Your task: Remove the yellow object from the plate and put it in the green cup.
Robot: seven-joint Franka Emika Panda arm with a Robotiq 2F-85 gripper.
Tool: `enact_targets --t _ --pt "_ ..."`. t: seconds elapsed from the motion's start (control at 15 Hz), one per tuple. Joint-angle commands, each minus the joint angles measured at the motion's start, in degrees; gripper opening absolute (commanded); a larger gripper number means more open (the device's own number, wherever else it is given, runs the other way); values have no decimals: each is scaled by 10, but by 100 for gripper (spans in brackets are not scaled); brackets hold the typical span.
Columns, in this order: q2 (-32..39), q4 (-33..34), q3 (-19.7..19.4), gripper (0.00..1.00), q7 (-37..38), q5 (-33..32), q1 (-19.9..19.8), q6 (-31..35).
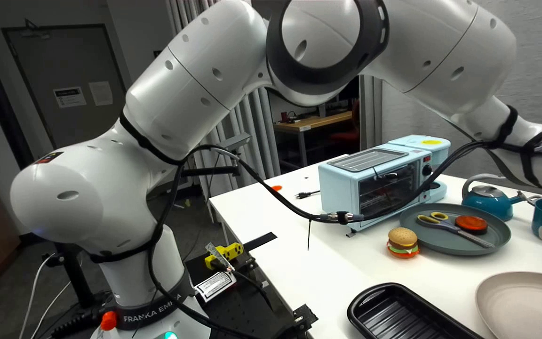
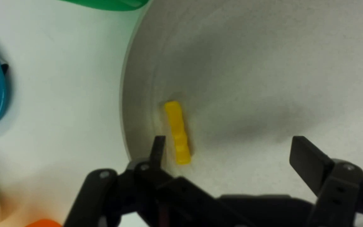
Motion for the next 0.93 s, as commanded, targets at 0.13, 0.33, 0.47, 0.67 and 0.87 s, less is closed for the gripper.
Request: enact_targets --t 0.13,0.33,0.47,0.67,0.87 --pt "30 39 16 100 -51 9 -36 -1" --pt "36 40 21 100 -67 9 -40 -1" --pt "37 40 25 100 -73 10 -41 -3" --pt "46 51 27 100 -78 10 -43 -10" --pt "51 62 27 69 -81 11 -45 -18"
